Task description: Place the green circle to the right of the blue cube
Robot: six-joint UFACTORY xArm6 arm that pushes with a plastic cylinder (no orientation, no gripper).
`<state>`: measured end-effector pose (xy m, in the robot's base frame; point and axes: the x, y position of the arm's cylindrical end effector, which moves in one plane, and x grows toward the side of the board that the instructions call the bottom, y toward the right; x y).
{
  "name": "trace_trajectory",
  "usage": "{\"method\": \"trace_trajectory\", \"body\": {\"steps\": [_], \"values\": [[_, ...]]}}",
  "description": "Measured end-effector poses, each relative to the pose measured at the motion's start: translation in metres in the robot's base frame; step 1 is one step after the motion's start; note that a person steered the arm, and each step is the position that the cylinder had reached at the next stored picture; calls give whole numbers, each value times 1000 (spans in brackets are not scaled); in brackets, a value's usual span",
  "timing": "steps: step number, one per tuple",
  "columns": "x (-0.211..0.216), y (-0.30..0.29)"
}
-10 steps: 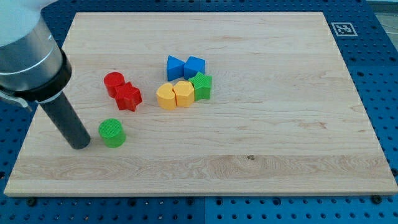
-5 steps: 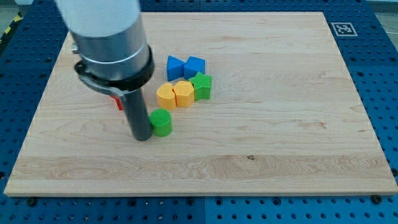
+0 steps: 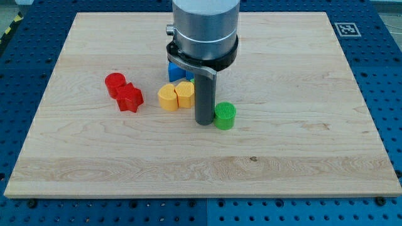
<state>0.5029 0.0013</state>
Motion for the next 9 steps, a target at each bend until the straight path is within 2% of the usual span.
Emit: {"method": "trace_trajectory", "body": {"steps": [1,2,4,9], "values": [[29,6],[28,41],[-29,44],[-77,55]]}}
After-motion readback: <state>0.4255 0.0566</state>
